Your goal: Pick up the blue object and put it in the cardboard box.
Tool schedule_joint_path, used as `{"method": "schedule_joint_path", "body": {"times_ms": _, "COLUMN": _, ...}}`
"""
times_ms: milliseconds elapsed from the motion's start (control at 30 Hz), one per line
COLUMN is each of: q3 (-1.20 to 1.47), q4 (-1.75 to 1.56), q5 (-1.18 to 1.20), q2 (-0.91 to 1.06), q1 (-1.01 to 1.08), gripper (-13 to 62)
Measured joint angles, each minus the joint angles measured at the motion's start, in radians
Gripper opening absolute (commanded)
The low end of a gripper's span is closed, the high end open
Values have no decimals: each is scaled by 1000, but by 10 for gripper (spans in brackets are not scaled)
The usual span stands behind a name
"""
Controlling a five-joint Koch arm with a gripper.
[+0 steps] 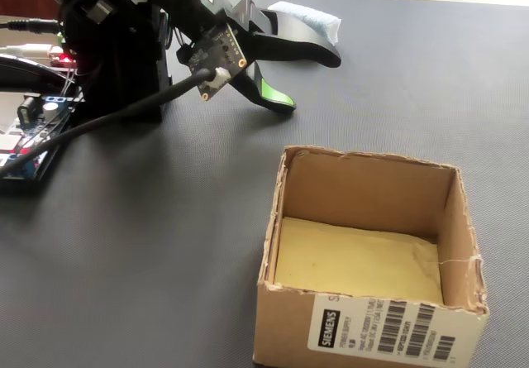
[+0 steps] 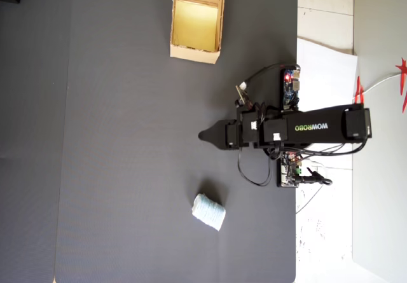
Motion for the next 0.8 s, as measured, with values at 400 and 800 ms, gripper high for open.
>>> {"method": "schedule_joint_path", "body": {"times_ms": 400, "q3": -12, "q4": 3, "q5": 0, "q2": 0, "q1": -252, "gripper": 344}}
{"method": "schedule_joint_path", "body": {"times_ms": 800, "q3": -28, "q4": 6, "q5": -2, "q2": 0, "q1": -423, "gripper": 338}}
